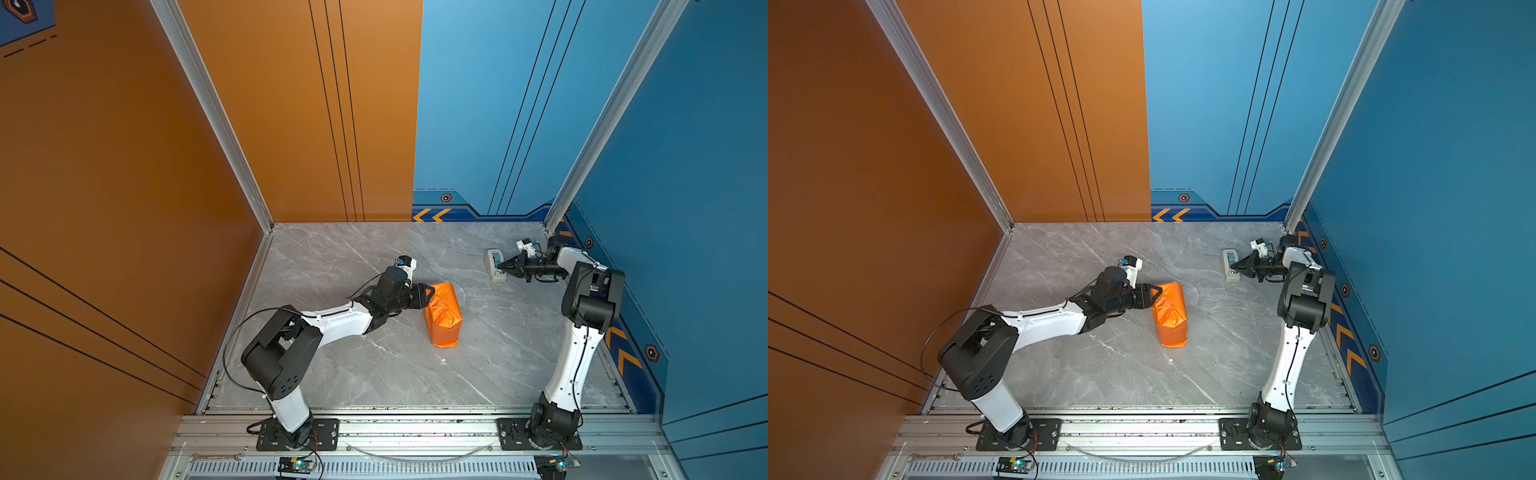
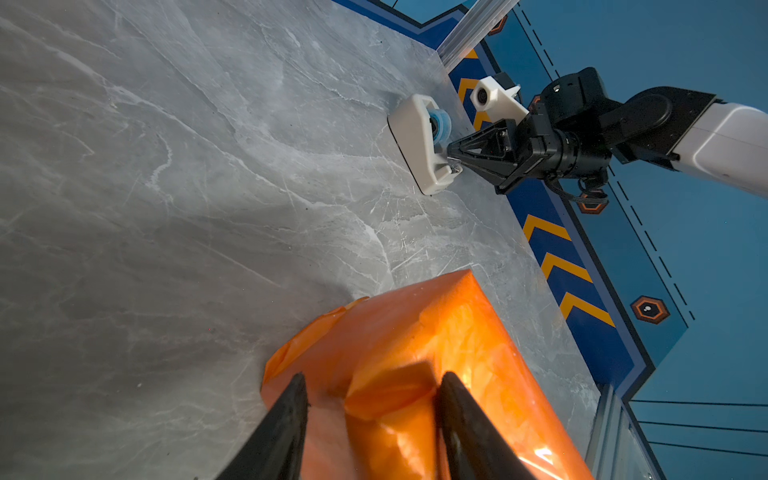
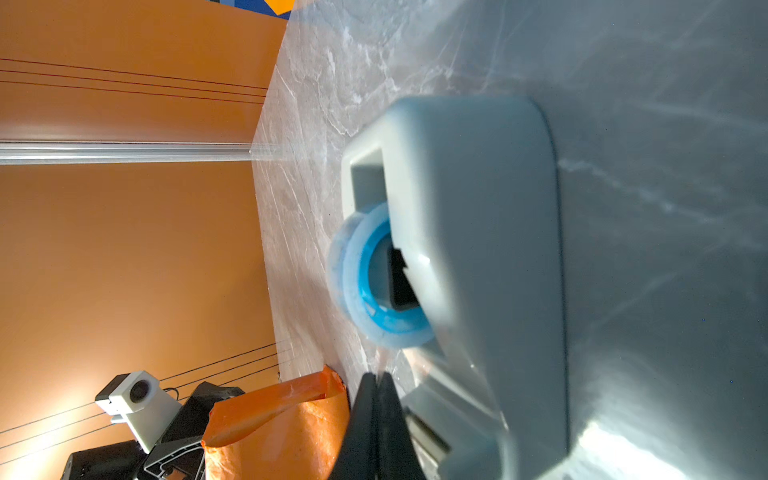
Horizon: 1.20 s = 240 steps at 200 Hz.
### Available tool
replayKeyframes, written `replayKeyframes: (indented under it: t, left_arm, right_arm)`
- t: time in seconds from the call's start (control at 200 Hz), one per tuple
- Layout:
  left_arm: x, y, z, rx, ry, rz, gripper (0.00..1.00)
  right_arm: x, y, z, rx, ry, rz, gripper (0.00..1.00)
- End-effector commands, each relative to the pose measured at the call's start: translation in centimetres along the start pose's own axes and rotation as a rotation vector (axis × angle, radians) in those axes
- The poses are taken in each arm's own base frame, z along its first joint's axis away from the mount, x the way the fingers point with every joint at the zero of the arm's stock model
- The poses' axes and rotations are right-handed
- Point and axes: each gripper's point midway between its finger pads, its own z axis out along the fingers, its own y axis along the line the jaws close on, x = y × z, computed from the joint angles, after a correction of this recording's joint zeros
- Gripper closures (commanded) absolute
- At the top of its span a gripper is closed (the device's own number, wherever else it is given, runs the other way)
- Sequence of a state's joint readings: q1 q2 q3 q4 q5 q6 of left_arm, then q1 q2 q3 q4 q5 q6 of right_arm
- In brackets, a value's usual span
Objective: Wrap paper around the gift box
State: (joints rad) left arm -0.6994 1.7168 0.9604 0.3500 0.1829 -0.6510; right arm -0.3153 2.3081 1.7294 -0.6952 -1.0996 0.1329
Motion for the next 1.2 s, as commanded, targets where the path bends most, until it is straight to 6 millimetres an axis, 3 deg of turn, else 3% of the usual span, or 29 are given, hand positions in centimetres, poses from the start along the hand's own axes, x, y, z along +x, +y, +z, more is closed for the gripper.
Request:
replayKeyframes:
  t: [0.0,0.265,0.436,0.466,0.791,0.806,0.886,1.197]
  left_arm:
    - [4.3,3.7,0.4,-0.15,0.136,0.007,0.48]
    - [4.2,3.4,0.4,-0.146,0.136,0.011,0.48]
    - [4.3,3.3,0.5,-0.142,0.136,0.016,0.48]
    - [4.4,3.3,0.5,-0.144,0.139,0.017,0.48]
    - [4.5,3.1,0.6,-0.14,0.141,0.024,0.48]
    - [4.6,3.1,0.6,-0.14,0.141,0.024,0.48]
    - [4.6,3.0,0.6,-0.14,0.141,0.026,0.48]
    - [4.5,3.1,0.4,-0.147,0.138,0.033,0.48]
  right_arm:
    - [0.1,2.7,-1.5,-0.068,-0.033,0.049,1.0]
    - [1.2,2.3,-3.0,-0.05,-0.1,0.109,1.0]
    - [2.4,0.3,-3.1,-0.015,-0.126,0.17,1.0]
    - [2.6,1.1,-3.5,-0.022,-0.133,0.153,1.0]
    - [3.8,-1.8,-2.0,0.071,-0.129,0.188,1.0]
    - [4.0,-2.8,-1.4,0.077,-0.117,0.21,1.0]
    - [4.0,-4.1,-0.6,0.104,-0.11,0.232,1.0]
    - [4.1,-6.2,0.2,0.188,-0.121,0.245,1.0]
